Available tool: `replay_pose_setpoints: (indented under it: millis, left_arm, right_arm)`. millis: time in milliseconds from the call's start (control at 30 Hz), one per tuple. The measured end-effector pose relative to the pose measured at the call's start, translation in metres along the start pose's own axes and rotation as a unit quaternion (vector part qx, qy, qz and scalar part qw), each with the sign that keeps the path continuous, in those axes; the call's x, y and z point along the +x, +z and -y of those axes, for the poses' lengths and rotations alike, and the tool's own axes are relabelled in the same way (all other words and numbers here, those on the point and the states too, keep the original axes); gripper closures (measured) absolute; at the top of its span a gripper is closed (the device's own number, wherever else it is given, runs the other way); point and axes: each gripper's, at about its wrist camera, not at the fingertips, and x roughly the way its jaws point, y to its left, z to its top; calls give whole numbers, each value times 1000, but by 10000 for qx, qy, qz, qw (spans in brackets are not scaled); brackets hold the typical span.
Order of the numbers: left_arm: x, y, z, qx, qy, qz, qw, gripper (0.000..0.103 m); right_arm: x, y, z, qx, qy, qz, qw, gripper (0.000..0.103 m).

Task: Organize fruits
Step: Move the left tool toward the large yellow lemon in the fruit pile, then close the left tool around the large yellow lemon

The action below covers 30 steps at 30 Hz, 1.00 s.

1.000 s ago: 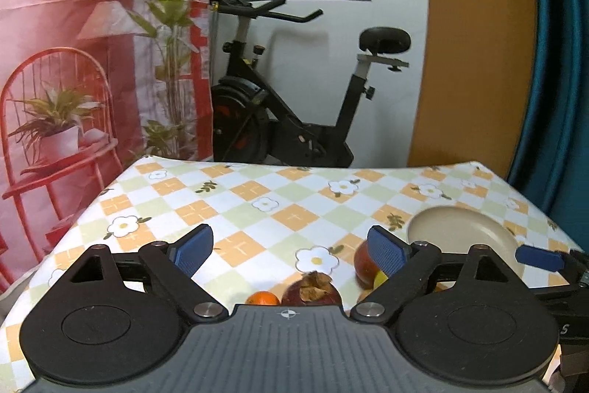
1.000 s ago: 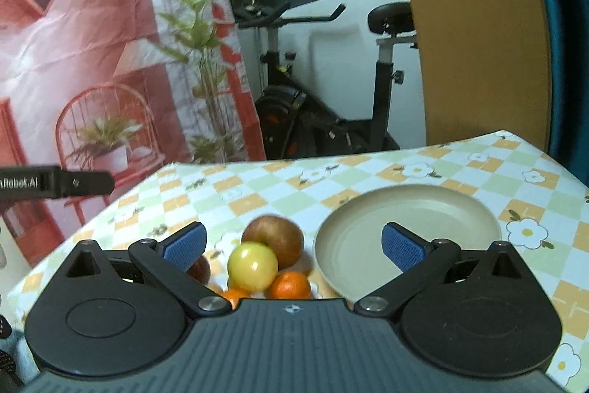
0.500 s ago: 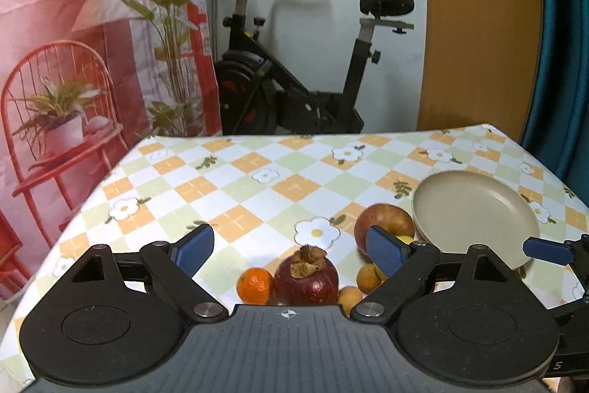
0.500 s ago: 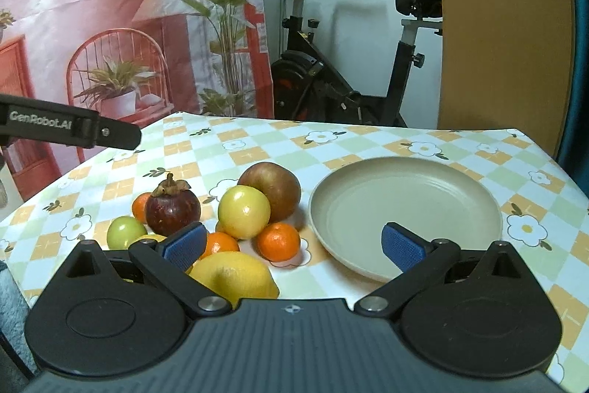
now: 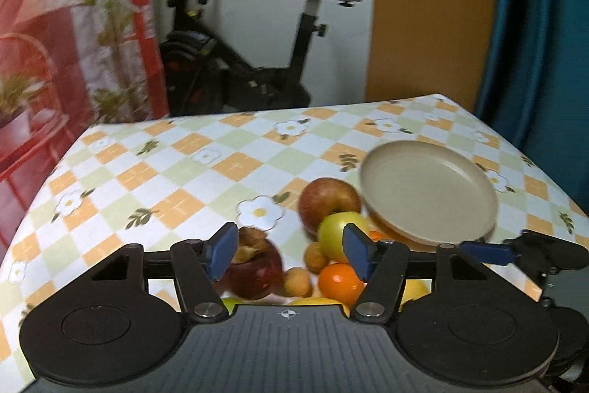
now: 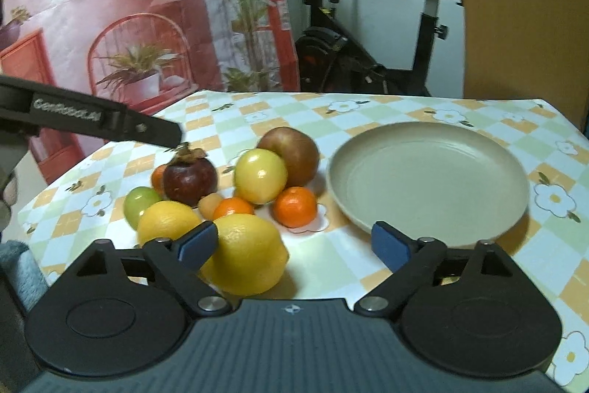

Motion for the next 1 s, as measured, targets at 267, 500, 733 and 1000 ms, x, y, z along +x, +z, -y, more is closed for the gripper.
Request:
replay_pose_setpoints:
  millis: [267, 500, 733, 1000]
  left_arm:
    - [14, 1, 4, 3, -570, -316, 9979, 42]
    - [27, -1, 2, -215, -910, -606, 9938, 42]
    - [37, -4, 11, -129, -1113, -604, 9919, 42]
    - [38, -3, 10, -190, -1167, -547, 9915, 42]
  right_arm:
    - [1, 2, -7, -176, 153, 47, 9997, 18]
    - [19, -4, -17, -325, 324, -345, 9984, 20]
    - [33, -7, -15, -155, 404, -641, 9970, 30]
    - [30, -8, -17, -212, 439, -665, 9966, 37]
